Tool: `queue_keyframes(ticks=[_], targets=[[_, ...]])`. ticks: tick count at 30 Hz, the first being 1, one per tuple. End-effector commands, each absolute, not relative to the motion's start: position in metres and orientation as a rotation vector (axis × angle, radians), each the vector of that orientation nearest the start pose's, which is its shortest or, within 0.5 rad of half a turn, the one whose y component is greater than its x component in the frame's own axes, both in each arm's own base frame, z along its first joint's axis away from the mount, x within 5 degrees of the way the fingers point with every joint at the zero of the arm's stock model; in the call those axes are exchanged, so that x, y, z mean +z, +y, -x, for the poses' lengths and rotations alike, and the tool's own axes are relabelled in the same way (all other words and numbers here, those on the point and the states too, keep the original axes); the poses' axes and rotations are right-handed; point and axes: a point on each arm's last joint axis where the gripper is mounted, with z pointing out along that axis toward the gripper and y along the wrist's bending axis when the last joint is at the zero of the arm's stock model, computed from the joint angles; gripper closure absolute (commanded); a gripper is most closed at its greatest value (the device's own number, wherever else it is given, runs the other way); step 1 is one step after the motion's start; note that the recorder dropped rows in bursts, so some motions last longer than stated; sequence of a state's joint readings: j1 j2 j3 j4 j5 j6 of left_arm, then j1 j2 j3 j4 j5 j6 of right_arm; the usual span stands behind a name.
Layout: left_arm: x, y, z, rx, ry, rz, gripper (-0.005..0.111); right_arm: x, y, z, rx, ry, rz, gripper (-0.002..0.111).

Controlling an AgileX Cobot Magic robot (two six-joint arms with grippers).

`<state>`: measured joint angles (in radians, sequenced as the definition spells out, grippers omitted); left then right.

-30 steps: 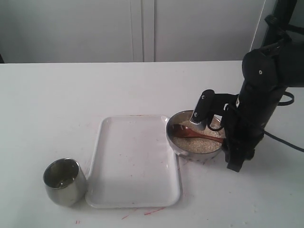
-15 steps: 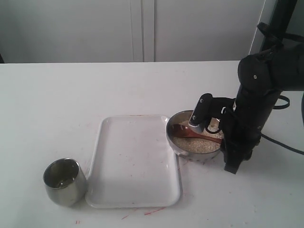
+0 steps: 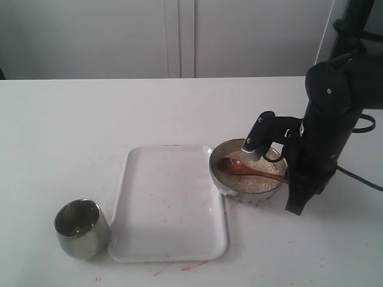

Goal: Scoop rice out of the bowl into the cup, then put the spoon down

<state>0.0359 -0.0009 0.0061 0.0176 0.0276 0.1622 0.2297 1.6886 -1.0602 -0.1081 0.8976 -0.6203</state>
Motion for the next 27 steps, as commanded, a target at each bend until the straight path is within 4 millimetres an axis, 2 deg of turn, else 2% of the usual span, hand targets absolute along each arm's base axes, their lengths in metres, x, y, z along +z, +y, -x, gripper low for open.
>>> queue_keyframes(ticks=[1,5,9,11,18,23,27], targets=[[0.211,0.002,-0.056,0.163,1.504,-0.103,0.092,0.229,0.06,-0.286,-0.134,2.818,1.207,0.108],[0.211,0.002,-0.056,0.163,1.504,-0.103,0.092,0.256,0.06,-0.27,-0.059,2.923,0.949,0.108],[0.211,0.002,-0.056,0.163,1.504,-0.103,0.092,0.283,0.066,-0.251,0.123,2.974,0.516,0.108],[0.211,0.002,-0.056,0.163,1.504,-0.103,0.092,0.294,0.065,-0.243,0.156,2.942,0.459,0.108],[0.211,0.002,-0.056,0.163,1.504,-0.103,0.092,0.328,0.059,-0.218,-0.065,2.788,0.451,0.108],[0.211,0.002,-0.056,0.163,1.504,-0.103,0.092,0.34,0.078,-0.201,-0.13,2.686,0.591,0.108],[0.211,0.002,-0.056,0.163,1.504,-0.103,0.092,0.338,0.1,-0.199,-0.323,2.581,0.757,0.108]])
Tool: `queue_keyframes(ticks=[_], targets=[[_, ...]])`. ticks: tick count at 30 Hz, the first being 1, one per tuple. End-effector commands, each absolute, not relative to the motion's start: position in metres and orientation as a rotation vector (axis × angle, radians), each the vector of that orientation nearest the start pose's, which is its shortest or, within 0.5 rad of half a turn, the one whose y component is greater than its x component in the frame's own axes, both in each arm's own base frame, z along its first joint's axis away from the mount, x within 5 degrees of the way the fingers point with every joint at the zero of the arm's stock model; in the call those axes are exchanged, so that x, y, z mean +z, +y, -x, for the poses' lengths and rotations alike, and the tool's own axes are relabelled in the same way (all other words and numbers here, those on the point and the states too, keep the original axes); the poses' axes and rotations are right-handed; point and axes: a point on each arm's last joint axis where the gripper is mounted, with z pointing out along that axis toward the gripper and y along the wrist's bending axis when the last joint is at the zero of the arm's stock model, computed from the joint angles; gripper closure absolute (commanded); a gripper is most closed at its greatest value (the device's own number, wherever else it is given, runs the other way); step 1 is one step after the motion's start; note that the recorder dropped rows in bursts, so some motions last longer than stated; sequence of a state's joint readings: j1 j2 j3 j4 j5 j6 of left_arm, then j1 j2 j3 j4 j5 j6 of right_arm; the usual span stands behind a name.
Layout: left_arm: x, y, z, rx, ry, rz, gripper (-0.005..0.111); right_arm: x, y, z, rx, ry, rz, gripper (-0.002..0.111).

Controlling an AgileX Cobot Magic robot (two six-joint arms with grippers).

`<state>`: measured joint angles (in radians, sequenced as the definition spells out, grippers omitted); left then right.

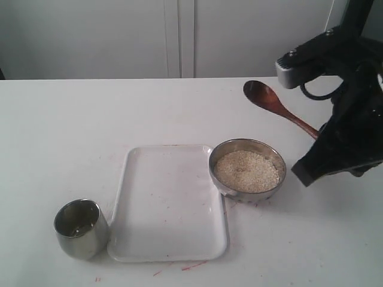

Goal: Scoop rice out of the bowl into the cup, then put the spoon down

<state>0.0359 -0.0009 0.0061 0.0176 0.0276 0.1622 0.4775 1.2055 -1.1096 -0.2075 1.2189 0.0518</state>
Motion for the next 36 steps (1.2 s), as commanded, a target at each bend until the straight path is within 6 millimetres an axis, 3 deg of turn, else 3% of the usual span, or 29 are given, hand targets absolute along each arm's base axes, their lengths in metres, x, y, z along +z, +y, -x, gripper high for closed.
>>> queue_keyframes(ticks=[1,4,9,11,29,33,36], targets=[[0.211,0.002,-0.056,0.163,1.504,-0.103,0.092,0.335,0.106,-0.2,-0.387,2.551,0.818,0.108],[0.211,0.002,-0.056,0.163,1.504,-0.103,0.092,0.319,0.116,-0.21,-0.612,2.473,0.966,0.108],[0.211,0.002,-0.056,0.163,1.504,-0.103,0.092,0.282,0.11,-0.231,-1.058,2.338,1.159,0.108],[0.211,0.002,-0.056,0.163,1.504,-0.103,0.092,0.271,0.109,-0.235,-1.155,2.302,1.22,0.108],[0.211,0.002,-0.056,0.163,1.504,-0.103,0.092,0.217,0.122,-0.267,-1.508,2.109,1.507,0.108],[0.211,0.002,-0.056,0.163,1.504,-0.103,0.092,0.198,0.113,-0.276,-1.544,2.183,1.523,0.108],[0.211,0.002,-0.056,0.163,1.504,-0.103,0.092,0.195,0.108,-0.279,-1.546,2.219,1.476,0.108]])
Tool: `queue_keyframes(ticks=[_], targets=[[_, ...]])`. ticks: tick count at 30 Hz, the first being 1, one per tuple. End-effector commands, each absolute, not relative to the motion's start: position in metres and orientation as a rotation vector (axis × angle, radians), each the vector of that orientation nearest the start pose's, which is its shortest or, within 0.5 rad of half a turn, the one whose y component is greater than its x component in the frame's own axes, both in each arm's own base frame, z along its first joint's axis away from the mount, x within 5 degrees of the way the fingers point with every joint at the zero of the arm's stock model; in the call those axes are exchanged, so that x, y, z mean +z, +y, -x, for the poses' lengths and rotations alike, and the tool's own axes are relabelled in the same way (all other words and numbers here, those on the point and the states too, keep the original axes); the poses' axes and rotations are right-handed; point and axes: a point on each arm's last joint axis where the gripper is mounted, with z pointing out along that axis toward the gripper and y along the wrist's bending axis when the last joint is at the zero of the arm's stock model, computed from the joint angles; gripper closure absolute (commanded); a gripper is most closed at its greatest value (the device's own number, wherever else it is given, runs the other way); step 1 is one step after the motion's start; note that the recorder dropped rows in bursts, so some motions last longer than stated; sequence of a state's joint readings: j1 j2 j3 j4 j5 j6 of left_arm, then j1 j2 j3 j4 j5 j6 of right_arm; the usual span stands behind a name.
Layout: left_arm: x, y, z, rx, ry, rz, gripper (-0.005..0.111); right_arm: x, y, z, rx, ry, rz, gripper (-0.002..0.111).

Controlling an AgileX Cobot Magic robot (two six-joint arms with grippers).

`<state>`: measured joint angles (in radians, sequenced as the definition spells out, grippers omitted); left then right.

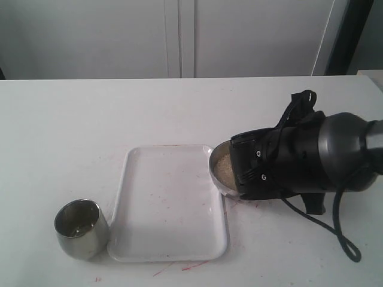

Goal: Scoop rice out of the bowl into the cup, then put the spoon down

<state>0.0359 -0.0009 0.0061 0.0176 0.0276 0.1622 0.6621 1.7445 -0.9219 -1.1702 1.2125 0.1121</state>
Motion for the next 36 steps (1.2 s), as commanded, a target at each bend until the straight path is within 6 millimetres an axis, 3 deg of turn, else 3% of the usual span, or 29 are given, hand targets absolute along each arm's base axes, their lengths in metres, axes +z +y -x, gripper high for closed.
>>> queue_keyframes(ticks=[1,13,23,36], targets=[[0.211,0.002,-0.056,0.163,1.504,-0.103,0.092,0.195,0.107,-0.279,-1.548,2.217,1.476,0.108],[0.211,0.002,-0.056,0.163,1.504,-0.103,0.092,0.195,0.105,-0.28,-1.548,2.23,1.467,0.108],[0.211,0.002,-0.056,0.163,1.504,-0.103,0.092,0.179,0.108,-0.281,-1.518,2.284,1.49,0.108],[0.211,0.002,-0.056,0.163,1.504,-0.103,0.092,0.187,0.127,-0.284,-1.207,2.525,1.434,0.108]])
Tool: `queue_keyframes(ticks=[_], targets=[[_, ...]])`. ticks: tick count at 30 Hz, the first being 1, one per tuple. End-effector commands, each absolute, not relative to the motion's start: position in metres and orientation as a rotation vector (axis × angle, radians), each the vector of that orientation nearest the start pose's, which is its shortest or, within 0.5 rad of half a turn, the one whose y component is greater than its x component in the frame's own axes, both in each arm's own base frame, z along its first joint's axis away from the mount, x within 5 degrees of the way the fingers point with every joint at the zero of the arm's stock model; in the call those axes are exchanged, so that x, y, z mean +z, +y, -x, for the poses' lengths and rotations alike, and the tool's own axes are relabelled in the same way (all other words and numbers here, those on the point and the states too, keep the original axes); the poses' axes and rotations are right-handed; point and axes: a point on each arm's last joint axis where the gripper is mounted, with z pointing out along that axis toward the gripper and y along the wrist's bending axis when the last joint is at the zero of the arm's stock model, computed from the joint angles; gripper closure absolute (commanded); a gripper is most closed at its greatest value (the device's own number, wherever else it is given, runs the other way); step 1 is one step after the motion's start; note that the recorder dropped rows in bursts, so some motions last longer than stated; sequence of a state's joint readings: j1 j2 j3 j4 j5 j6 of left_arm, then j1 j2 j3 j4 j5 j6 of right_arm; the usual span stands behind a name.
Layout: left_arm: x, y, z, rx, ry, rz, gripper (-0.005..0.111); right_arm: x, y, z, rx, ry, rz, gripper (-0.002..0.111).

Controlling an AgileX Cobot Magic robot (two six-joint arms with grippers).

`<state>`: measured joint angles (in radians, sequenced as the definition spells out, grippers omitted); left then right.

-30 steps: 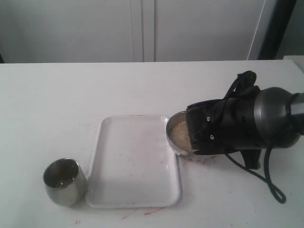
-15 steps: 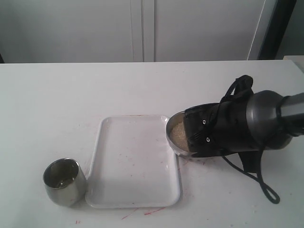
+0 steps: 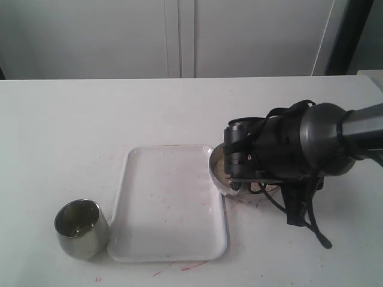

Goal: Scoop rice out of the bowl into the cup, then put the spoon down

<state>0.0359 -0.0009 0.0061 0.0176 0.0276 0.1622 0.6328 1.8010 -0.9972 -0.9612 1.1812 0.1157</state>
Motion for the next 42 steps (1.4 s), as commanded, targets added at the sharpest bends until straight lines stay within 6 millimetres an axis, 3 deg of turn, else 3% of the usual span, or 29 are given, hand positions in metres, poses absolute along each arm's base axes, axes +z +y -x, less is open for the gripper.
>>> queue_keyframes(ticks=[1,9,16,22,25,28,42], targets=[[0.211,0.002,-0.056,0.163,1.504,-0.103,0.092,0.187,0.128,-0.283,-1.177,2.546,1.431,0.108],[0.211,0.002,-0.056,0.163,1.504,-0.103,0.092,0.195,0.13,-0.286,-1.104,2.617,1.446,0.108],[0.211,0.002,-0.056,0.163,1.504,-0.103,0.092,0.205,0.119,-0.29,-0.768,2.852,1.252,0.108],[0.211,0.002,-0.056,0.163,1.504,-0.103,0.092,0.215,0.098,-0.293,-0.611,2.92,1.127,0.108],[0.211,0.002,-0.056,0.163,1.504,-0.103,0.092,0.22,0.091,-0.294,-0.415,2.94,1.067,0.108],[0.211,0.002,-0.056,0.163,1.504,-0.103,0.092,0.221,0.083,-0.294,-0.283,2.922,1.019,0.108],[0.211,0.002,-0.056,0.163,1.504,-0.103,0.092,0.193,0.073,-0.272,-0.23,2.684,1.027,0.108]])
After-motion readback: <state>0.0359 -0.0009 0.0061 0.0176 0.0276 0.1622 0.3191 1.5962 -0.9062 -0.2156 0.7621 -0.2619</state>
